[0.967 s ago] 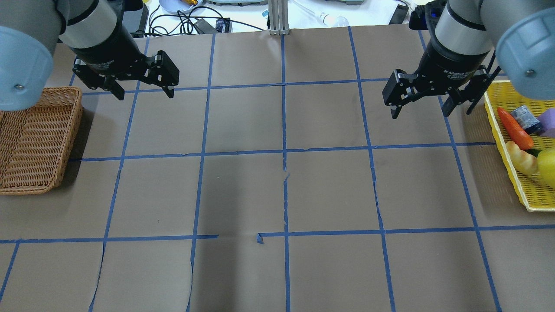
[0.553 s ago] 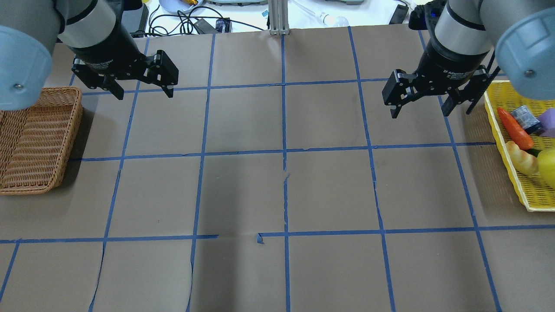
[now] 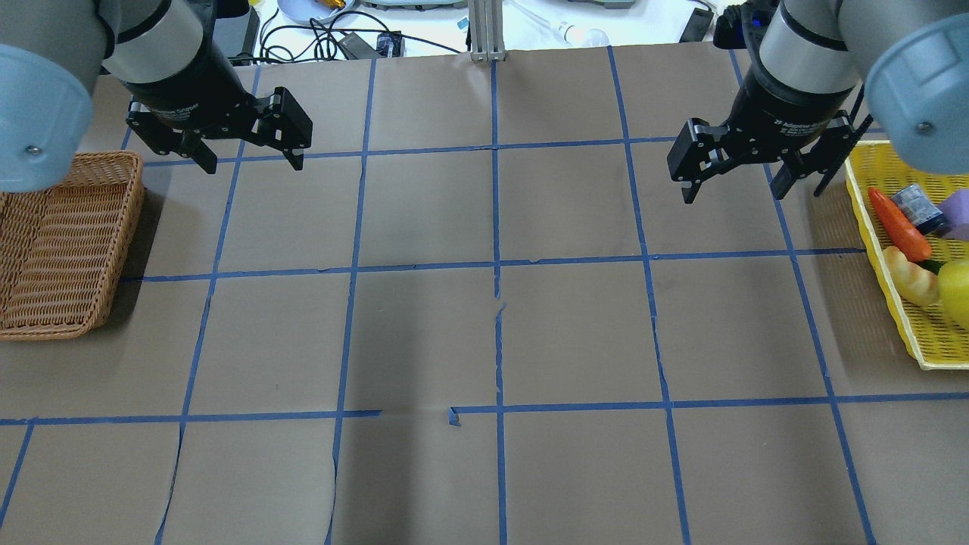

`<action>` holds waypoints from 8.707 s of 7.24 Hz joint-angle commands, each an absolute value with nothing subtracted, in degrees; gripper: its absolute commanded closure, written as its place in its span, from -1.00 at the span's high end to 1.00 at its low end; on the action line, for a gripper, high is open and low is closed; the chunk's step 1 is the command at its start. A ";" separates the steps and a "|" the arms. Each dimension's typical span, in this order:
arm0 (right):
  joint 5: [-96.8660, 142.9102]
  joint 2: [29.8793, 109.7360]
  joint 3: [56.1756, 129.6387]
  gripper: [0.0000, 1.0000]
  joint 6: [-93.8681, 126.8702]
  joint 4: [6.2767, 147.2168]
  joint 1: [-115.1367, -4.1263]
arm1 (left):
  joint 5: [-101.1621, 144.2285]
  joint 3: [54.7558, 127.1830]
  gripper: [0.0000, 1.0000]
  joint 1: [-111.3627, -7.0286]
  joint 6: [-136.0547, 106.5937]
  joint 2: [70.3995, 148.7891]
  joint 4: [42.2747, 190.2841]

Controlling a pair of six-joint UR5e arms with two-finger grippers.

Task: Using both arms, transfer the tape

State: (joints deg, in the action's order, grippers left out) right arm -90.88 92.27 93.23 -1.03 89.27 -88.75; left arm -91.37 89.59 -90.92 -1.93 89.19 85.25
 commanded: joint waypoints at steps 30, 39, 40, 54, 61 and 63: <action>-90.53 75.25 102.73 1.00 -49.82 107.19 -41.68 | -91.23 89.65 1.00 -91.05 -1.93 89.03 85.17; -91.49 70.75 103.01 -1.00 -49.83 110.40 -39.02 | -91.23 90.00 1.00 -91.05 -1.93 88.95 85.17; -91.49 71.27 102.66 -1.00 -50.01 109.61 -39.02 | -91.23 90.00 1.00 -91.05 -1.93 88.95 85.25; -68.27 62.26 87.28 -1.00 49.96 110.80 -99.75 | -91.32 89.65 1.00 -90.53 -1.93 88.77 85.25; -56.24 56.34 88.75 -0.70 63.46 116.01 -100.81 | -91.32 89.74 1.00 -90.44 -1.85 88.68 85.25; -59.23 58.35 89.56 1.00 63.98 119.34 -100.81 | -91.32 89.65 1.00 -90.44 -1.85 88.68 85.25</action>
State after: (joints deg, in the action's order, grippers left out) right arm -57.90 57.06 89.09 63.59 117.66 -100.81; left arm -91.32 89.73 -90.44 -1.85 88.68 85.26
